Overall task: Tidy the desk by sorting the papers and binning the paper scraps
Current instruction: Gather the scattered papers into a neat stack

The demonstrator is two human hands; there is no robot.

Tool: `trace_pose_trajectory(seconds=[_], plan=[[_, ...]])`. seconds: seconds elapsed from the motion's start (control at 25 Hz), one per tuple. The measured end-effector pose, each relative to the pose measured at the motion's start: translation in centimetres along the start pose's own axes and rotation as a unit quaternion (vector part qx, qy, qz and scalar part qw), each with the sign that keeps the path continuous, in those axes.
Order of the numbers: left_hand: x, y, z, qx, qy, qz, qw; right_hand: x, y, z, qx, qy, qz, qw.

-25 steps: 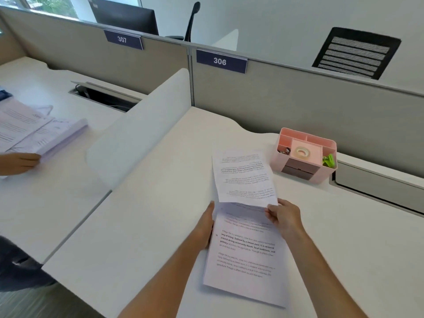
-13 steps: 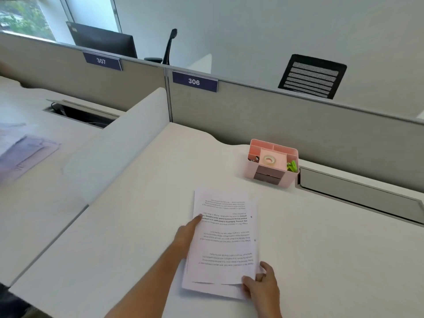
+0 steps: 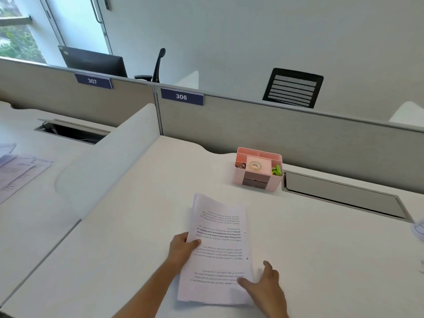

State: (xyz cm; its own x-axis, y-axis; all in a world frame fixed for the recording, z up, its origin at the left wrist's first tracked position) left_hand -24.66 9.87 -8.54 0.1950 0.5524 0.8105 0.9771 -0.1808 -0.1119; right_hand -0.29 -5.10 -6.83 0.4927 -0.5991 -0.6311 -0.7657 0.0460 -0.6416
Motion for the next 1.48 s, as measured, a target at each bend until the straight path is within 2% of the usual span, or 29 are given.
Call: trace_pose_trajectory(seconds=[0.12,0.24,0.4,0.48,0.72,0.88,1.0,1.12,1.36,1.48], plan=[[1.4,0.2,-1.8,-0.015,0.053,-0.017,0.998,-1.5,-2.1,2.1,0.012,-0.059,0.112,0.992],[3.7,0.6,-4.0,-0.049,0.096,-0.069,0.992,-4.4,-5.2,3.6,0.044,-0.135,0.231,0.963],[7.2,1.2,-6.4,-0.090,0.152,-0.079,0.981,-8.0,-7.5,4.2,-0.031,-0.245,0.378,0.892],[8.7,1.0,-6.8,-0.092,0.174,-0.051,0.979,-8.8,-8.1,4.0,-0.043,-0.259,0.424,0.867],[12.0,1.0,-6.4,-0.136,0.185,0.027,0.973,-10.5,-8.9,2.4,0.069,-0.268,0.419,0.865],[12.6,1.0,-6.4,-0.112,0.191,-0.012,0.975,-10.9,-7.5,0.4,0.138,-0.277,0.399,0.863],[12.4,0.4,-6.4,-0.035,0.227,-0.050,0.972,-10.9,-6.9,-0.5,0.154,-0.296,0.406,0.851],[12.0,-0.1,-6.2,-0.010,0.241,-0.088,0.967,-10.9,-6.6,-0.5,0.155,-0.309,0.413,0.842],[8.9,0.2,-4.2,-0.019,0.150,-0.077,0.985,-9.8,-3.4,1.5,0.093,-0.241,0.372,0.892],[8.5,0.3,-4.1,-0.002,0.161,-0.074,0.984,-9.7,-3.5,1.8,0.103,-0.234,0.377,0.890]])
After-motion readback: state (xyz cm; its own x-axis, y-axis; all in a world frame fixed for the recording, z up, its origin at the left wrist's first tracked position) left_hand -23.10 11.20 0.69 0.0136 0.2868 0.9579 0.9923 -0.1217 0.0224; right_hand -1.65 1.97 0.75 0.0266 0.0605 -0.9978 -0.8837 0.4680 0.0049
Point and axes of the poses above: each hand's wrist, its own z-axis towards the middle knuckle, its own y-axis out of the palm, x = y × z, the point moved 8 cm from there along z, towards the middle knuckle, and after that the axes turned 8 degrees about -y, right-handed, at the moved point
